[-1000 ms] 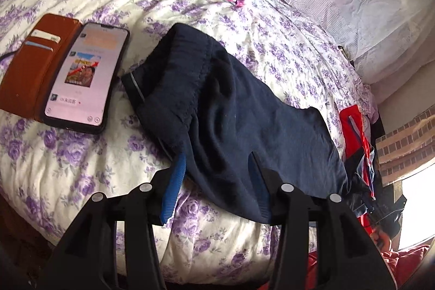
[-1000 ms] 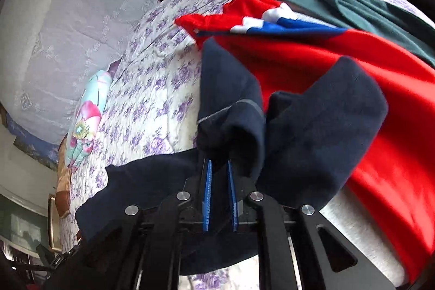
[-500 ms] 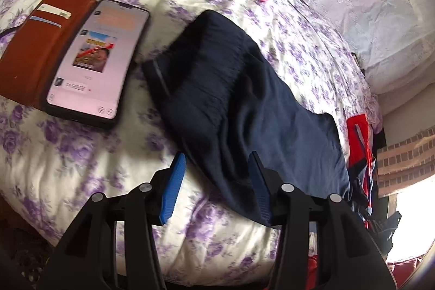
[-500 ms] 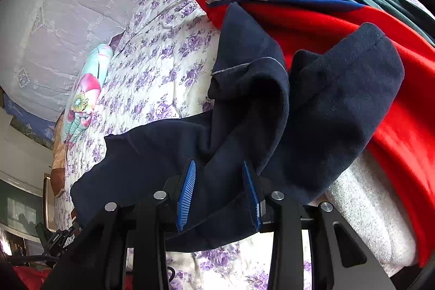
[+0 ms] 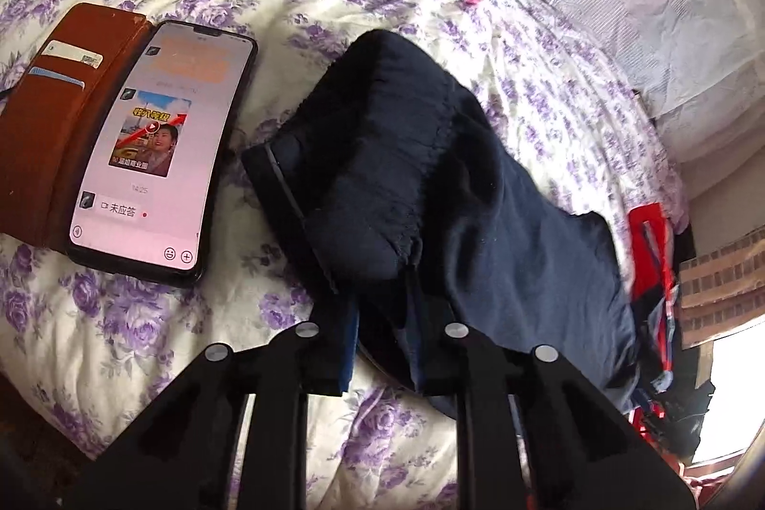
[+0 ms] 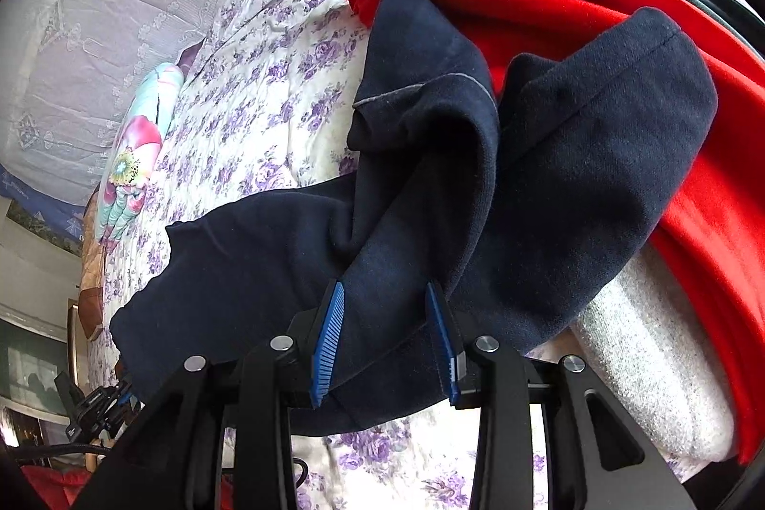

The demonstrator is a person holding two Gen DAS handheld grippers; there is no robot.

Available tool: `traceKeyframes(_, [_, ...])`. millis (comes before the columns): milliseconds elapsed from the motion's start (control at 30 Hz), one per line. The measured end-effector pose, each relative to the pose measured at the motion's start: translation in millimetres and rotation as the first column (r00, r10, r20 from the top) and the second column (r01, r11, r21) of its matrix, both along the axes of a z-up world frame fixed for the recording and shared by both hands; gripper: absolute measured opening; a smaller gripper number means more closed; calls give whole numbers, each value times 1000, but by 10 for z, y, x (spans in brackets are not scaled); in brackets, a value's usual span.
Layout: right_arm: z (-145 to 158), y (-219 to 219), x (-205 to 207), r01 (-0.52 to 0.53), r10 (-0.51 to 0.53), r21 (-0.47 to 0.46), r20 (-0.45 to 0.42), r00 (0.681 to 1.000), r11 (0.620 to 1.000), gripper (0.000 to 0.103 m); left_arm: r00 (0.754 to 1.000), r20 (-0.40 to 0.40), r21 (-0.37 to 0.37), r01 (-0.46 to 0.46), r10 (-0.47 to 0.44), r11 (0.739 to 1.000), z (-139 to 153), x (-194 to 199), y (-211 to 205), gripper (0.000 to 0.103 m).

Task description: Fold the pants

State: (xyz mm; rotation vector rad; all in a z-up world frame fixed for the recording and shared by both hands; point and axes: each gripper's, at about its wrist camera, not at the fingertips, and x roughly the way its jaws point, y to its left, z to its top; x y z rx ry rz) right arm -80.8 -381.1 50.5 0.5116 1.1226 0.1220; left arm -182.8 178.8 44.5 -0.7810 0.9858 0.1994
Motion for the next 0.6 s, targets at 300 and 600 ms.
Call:
traceKeyframes(300, [-26,19,23,-9,9,11,-15,1000,1000,36,986,164,-42,3,4,999,458,77,-65,14])
traceKeyframes(600, [-84,-221,-79,45,-41,79,-51,998,996,38,987,159,-58,-2,11,998,455,175,-71,14])
